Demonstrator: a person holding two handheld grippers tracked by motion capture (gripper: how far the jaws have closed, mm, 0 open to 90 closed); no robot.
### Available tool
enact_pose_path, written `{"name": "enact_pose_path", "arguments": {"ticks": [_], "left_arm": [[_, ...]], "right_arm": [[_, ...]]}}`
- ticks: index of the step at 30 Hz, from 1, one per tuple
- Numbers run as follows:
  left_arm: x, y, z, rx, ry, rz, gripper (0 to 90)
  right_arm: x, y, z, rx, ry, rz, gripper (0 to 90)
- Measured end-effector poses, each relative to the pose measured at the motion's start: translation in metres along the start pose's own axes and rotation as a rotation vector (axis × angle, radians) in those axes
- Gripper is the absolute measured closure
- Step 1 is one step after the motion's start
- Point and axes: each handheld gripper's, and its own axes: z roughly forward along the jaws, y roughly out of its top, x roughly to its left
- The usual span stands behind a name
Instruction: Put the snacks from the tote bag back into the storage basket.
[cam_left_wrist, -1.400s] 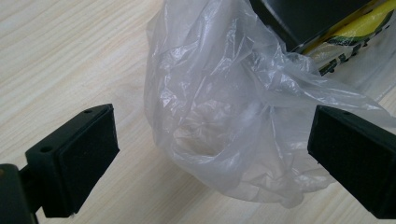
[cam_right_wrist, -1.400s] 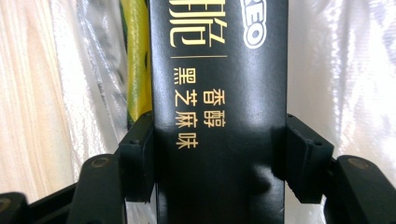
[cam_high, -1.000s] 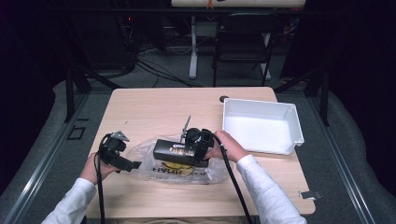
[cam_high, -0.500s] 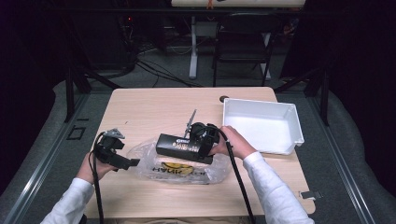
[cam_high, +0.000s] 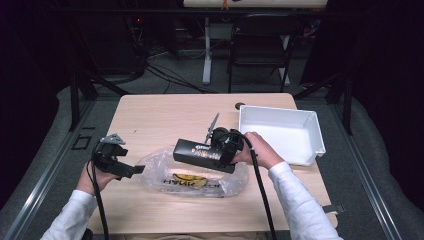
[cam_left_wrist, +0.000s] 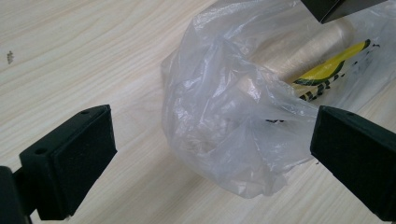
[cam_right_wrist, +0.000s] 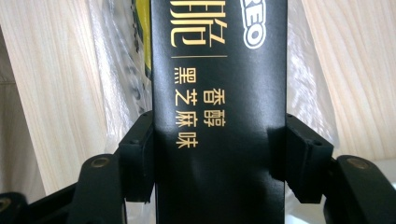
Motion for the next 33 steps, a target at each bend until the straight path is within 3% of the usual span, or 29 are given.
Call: {"name": "enact_pose_path", "arguments": {"ticks": [10,19,33], "left_arm": [[0.01,-0.005,-0.003,-0.025,0.015,-0.038,0.0],[0.018,-0.009,-0.001,-0.019,0.055,-0.054,0.0],[0.025,-0.014,0.005,-0.007,0.072,-0.086,0.0]], "right_arm": [[-0.004,-0.017,-0.011,0.005,-0.014,0.026,37.5],[-0.008,-0.036,-0.021,0.007,-0.026,0.064,37.5],[-0.021,-0.073,-0.039,0.006,-0.059,0.125,37.5]]}}
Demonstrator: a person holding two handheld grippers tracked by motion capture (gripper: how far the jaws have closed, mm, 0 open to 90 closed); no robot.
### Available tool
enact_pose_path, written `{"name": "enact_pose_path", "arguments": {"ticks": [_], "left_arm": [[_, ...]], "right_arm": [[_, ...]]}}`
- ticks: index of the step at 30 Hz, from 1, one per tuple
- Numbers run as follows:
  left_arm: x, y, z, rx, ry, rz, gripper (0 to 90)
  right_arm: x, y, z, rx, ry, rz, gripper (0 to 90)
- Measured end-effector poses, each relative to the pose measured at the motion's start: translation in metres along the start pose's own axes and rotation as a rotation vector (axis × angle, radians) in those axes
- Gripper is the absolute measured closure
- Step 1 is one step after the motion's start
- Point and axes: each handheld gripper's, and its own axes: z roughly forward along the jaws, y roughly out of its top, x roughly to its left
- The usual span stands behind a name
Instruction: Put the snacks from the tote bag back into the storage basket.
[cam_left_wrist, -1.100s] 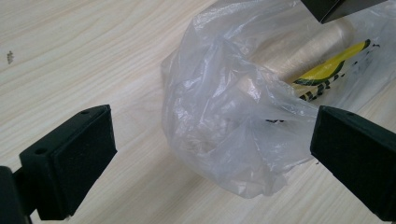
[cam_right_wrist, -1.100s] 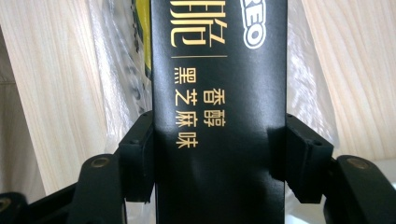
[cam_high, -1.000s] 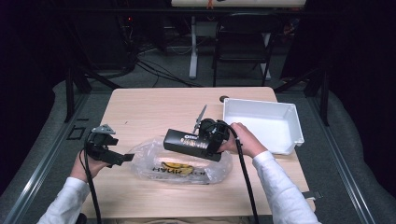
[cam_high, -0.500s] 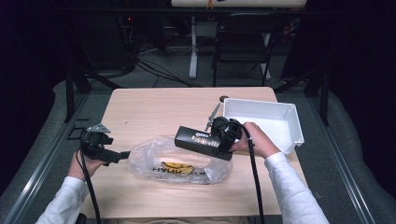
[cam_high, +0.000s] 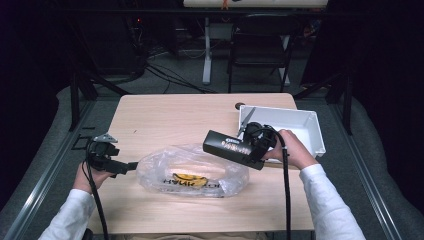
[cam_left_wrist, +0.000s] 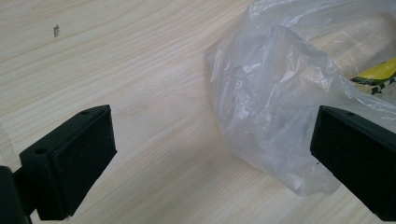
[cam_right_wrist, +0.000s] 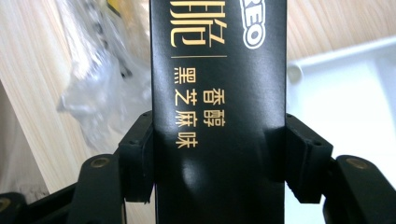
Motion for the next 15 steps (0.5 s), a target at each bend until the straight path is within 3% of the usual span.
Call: {"name": "enact_pose_path", "arguments": {"ticks": [15], "left_arm": [[0.002,-0.001,0.004,0.021,0.008,-0.011,0.0]], "right_arm": [[-0.032,-0.042,-0.01,-0.002,-0.048,0.084,37.6]]}}
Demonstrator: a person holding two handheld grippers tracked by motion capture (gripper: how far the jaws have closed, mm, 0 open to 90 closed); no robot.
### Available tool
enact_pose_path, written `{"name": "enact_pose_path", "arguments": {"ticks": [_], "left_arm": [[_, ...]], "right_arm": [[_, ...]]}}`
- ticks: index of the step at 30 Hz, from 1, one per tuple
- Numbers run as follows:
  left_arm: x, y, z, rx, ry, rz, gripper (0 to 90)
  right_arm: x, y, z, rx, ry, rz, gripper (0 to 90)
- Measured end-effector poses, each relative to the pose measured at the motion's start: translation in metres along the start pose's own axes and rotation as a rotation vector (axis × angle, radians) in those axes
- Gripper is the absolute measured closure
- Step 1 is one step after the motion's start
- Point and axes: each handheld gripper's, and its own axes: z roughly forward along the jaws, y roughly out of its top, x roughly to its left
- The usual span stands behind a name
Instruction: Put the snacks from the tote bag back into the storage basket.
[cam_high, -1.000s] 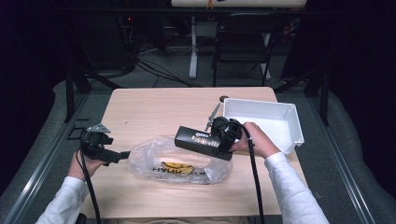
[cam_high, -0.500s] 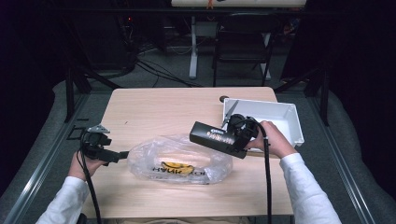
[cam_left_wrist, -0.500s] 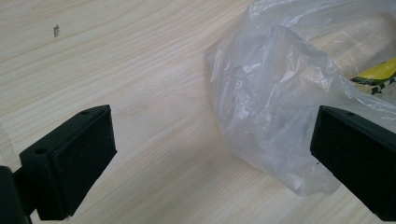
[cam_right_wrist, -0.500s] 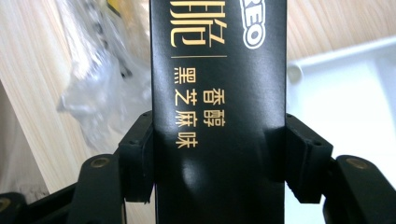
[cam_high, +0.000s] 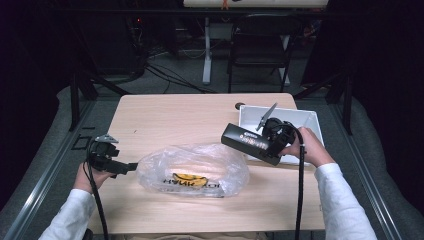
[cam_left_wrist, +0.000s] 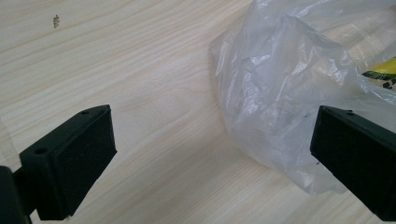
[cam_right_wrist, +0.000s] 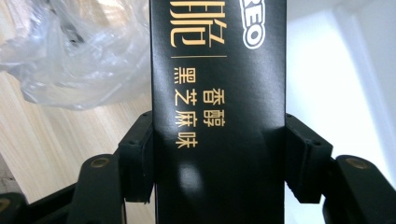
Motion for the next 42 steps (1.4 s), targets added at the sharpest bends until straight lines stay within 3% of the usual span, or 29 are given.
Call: {"name": "enact_pose_path", "arguments": {"ticks": [20,27,35,36,42], "left_arm": [[-0.001,0.0,0.001,0.001,-0.006,0.006,0.0],[-0.001,0.0,0.002,0.009,-0.008,0.005,0.0],[-0.002,0.0,0.002,0.004,-0.001,0.002,0.0],[-0.002,0.0,0.002,0.005,-0.002,0.001,0.0],[-0.001,-0.001,0.002,0.005,0.0,-0.001,0.0]], "right_arm": [[-0.038,-0.037,-0.005,0.007,-0.061,0.086,37.6],[-0.054,-0.049,0.004,0.006,-0.055,0.113,37.6],[-0.066,-0.054,0.017,0.032,-0.065,0.11,37.6],[-0.067,-0.056,0.021,0.015,-0.057,0.123,37.6],[-0.073,-0.058,0.031,0.036,-0.058,0.103,37.6]]}}
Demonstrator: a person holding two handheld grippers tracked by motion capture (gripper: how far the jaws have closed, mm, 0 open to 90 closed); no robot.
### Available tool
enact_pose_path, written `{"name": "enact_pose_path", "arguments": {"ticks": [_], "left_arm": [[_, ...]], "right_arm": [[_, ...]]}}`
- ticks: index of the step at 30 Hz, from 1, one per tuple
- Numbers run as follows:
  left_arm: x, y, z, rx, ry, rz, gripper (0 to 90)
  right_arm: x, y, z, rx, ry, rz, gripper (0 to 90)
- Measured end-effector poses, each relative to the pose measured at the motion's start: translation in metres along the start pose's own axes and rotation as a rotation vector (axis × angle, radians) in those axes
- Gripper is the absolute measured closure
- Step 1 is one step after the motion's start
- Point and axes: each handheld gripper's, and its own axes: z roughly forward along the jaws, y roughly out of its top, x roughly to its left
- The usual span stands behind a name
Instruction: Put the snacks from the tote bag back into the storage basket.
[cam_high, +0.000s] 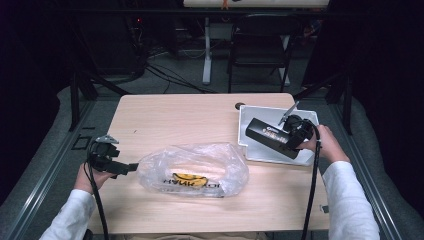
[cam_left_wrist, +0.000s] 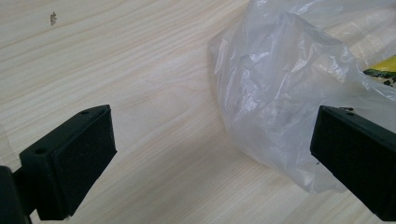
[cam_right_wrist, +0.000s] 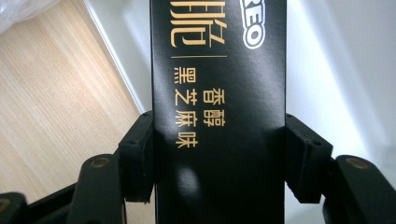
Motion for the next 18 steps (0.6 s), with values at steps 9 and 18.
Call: {"name": "enact_pose_path", "arguments": {"ticks": [9,18], "left_arm": [[0.0,0.0,0.0,0.001,-0.002,-0.001,0.0],[-0.001,0.0,0.001,0.004,-0.005,0.002,0.0]], "right_arm": [[-0.005,0.002,0.02,0.021,-0.004,-0.01,37.6],[-0.011,0.004,0.038,0.039,0.007,-0.03,37.6]]}}
